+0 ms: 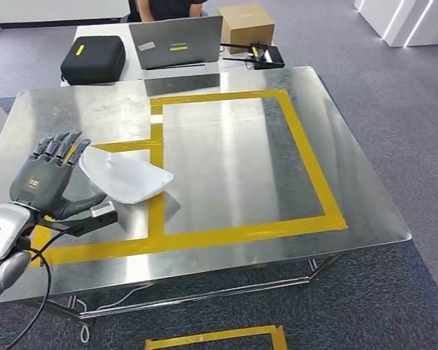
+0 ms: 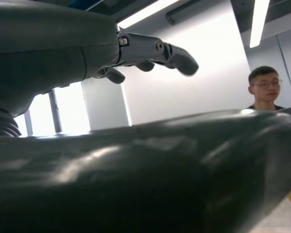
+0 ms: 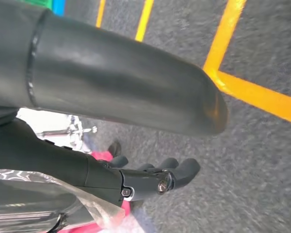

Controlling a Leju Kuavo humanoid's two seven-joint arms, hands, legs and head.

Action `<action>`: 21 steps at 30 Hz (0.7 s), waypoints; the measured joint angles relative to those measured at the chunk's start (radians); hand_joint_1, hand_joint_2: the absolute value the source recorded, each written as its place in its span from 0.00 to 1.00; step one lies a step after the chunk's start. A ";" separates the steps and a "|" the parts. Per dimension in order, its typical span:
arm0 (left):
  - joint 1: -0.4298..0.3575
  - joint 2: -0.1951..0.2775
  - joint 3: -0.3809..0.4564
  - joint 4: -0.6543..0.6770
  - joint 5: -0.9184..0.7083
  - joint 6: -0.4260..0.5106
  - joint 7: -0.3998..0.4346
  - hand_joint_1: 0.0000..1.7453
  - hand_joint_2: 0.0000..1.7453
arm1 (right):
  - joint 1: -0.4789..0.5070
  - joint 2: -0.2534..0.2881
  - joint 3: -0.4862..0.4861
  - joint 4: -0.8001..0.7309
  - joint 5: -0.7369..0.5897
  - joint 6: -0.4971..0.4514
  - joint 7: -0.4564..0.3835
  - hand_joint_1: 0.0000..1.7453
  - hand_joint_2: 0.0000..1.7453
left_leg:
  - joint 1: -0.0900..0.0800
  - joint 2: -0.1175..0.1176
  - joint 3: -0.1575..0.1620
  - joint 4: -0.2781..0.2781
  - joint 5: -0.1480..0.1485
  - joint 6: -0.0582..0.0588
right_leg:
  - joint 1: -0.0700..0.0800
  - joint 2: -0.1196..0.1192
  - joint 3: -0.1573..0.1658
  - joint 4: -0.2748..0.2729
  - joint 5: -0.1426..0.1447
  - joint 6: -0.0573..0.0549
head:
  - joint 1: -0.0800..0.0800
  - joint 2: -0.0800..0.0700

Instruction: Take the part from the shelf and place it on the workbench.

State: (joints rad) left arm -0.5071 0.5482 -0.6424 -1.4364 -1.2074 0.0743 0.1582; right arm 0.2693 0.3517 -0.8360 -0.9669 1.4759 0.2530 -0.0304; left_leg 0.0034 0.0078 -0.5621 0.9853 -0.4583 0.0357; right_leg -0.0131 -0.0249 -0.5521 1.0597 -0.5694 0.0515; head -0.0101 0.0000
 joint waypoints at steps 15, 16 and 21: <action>0.016 -0.006 0.001 -0.001 0.000 0.006 0.006 0.00 0.00 | 0.003 0.003 -0.003 0.001 0.007 0.004 0.000 0.00 0.00 | -0.005 -0.031 -0.005 0.019 -0.011 -0.009 | -0.002 0.038 -0.014 -0.054 0.079 -0.015 | -0.001 0.000; 0.016 -0.006 0.001 -0.001 0.000 0.007 0.006 0.00 0.00 | 0.003 0.003 -0.003 0.001 0.007 0.004 0.000 0.00 0.00 | -0.004 -0.031 -0.004 0.017 -0.010 -0.010 | -0.001 0.038 -0.014 -0.054 0.078 -0.018 | -0.001 0.000; 0.016 -0.006 0.002 -0.001 0.000 0.007 0.007 0.00 0.00 | 0.001 0.003 -0.002 0.001 0.006 0.004 0.000 0.00 0.00 | 0.001 -0.031 -0.003 0.013 -0.009 -0.024 | 0.004 0.036 -0.014 -0.053 0.076 -0.027 | 0.000 0.000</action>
State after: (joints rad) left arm -0.4915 0.5424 -0.6403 -1.4370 -1.2078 0.0809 0.1650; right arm 0.2701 0.3544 -0.8383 -0.9659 1.4815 0.2571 -0.0305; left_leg 0.0039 -0.0230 -0.5647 0.9981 -0.4671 0.0118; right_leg -0.0088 0.0114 -0.5658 1.0066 -0.4935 0.0247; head -0.0102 0.0000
